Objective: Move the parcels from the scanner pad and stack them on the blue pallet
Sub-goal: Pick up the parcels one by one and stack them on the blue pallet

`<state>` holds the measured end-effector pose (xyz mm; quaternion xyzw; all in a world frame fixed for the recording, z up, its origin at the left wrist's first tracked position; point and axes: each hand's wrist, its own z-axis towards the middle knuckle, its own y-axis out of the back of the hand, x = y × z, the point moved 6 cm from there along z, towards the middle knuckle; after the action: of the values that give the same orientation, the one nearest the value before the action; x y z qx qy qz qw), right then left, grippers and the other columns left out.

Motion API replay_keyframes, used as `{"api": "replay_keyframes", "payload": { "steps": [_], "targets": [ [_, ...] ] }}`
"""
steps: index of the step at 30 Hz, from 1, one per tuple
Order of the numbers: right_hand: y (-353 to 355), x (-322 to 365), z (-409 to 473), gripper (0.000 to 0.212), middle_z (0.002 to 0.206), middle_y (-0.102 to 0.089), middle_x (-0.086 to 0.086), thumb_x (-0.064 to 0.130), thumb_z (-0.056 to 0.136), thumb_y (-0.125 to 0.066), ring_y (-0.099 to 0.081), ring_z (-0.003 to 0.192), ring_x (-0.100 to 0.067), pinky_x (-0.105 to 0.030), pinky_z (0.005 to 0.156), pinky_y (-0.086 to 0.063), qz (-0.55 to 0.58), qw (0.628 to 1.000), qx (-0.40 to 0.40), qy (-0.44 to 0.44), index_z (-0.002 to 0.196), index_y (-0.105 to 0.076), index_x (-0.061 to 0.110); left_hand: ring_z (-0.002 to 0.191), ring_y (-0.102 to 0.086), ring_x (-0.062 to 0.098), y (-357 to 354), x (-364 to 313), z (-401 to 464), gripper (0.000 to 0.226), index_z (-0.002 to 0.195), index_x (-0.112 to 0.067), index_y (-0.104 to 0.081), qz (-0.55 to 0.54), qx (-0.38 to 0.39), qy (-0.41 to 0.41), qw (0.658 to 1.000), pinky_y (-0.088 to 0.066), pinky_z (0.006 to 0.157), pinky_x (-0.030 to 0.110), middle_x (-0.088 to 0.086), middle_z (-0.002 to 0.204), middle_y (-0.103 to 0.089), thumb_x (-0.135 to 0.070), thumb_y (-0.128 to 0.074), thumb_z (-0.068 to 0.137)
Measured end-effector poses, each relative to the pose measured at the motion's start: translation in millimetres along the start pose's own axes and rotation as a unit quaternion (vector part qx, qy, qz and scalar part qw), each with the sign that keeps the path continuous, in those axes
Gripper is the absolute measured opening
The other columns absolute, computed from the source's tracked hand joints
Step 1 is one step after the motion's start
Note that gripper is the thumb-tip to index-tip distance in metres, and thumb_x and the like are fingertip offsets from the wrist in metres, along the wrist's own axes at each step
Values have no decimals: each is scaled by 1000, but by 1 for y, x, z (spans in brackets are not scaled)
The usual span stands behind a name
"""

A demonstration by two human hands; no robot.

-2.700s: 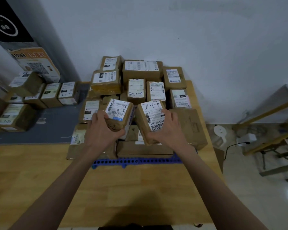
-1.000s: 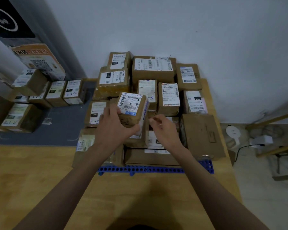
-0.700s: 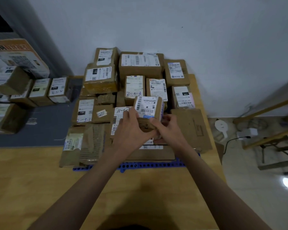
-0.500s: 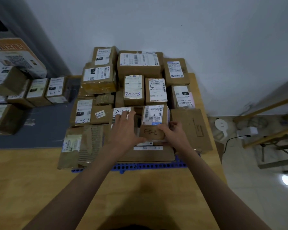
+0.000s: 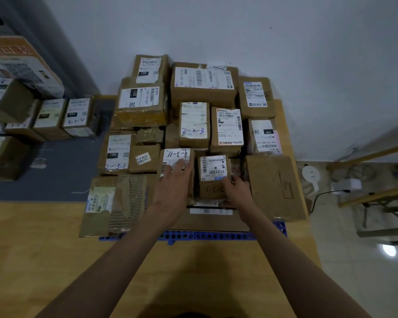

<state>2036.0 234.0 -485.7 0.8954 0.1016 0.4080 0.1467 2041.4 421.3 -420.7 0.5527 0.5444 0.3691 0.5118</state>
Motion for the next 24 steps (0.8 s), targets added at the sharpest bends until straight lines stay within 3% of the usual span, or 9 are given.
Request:
{"api": "replay_keyframes", "payload": {
  "steps": [2, 5, 10, 15, 19, 24],
  "targets": [
    [-1, -3, -2, 65, 129, -50, -4, 38, 86, -69, -60, 104, -18, -31, 74, -60, 6, 999, 33, 11, 138, -37, 17, 130, -32, 30, 0, -1, 0, 97, 148, -23, -22, 10, -8, 0, 1000, -51, 89, 40, 0, 155, -19, -2, -76, 70],
    [-5, 2, -3, 68, 122, -58, -2, 25, 79, -79, -61, 93, -9, -17, 63, -53, -57, 995, 68, 44, 133, -39, 17, 129, -33, 30, -1, -3, -1, 98, 148, -22, -21, 32, -16, -5, 999, -52, 83, 39, 3, 154, -19, -3, -76, 69],
    [-7, 12, 1, 73, 126, -62, -4, 20, 74, -84, -62, 112, -22, -40, 91, -56, -106, 989, 85, 54, 135, -45, 12, 133, -29, 31, 0, -8, -4, 94, 153, -16, -12, 47, -4, -9, 999, -50, 92, 37, 6, 155, -14, -3, -68, 78],
    [-9, 17, -3, 77, 132, -59, -7, 21, 76, -83, -58, 120, -23, -39, 100, -51, -144, 984, 89, 60, 139, -39, 11, 137, -25, 34, 1, -16, -6, 92, 153, -12, -5, 61, 25, 4, 998, -53, 93, 38, 9, 156, -8, -3, -65, 83],
    [-2, 25, -11, 85, 133, -56, -10, 28, 77, -83, -57, 120, -26, -37, 98, -51, -206, 974, 72, 62, 142, -33, 5, 134, -29, 34, 3, -14, -3, 90, 152, -13, -12, 38, 36, 3, 999, -52, 92, 41, 7, 156, -13, -2, -66, 81],
    [9, 51, -33, 64, 134, -51, -15, 33, 84, -70, -59, 115, -26, -41, 94, -53, -327, 933, 57, 140, 138, -44, 10, 132, -35, 34, 10, -6, -7, 81, 150, -14, -19, 28, 36, 15, 999, -47, 97, 43, 7, 155, -21, -12, -66, 84]
  ]
}}
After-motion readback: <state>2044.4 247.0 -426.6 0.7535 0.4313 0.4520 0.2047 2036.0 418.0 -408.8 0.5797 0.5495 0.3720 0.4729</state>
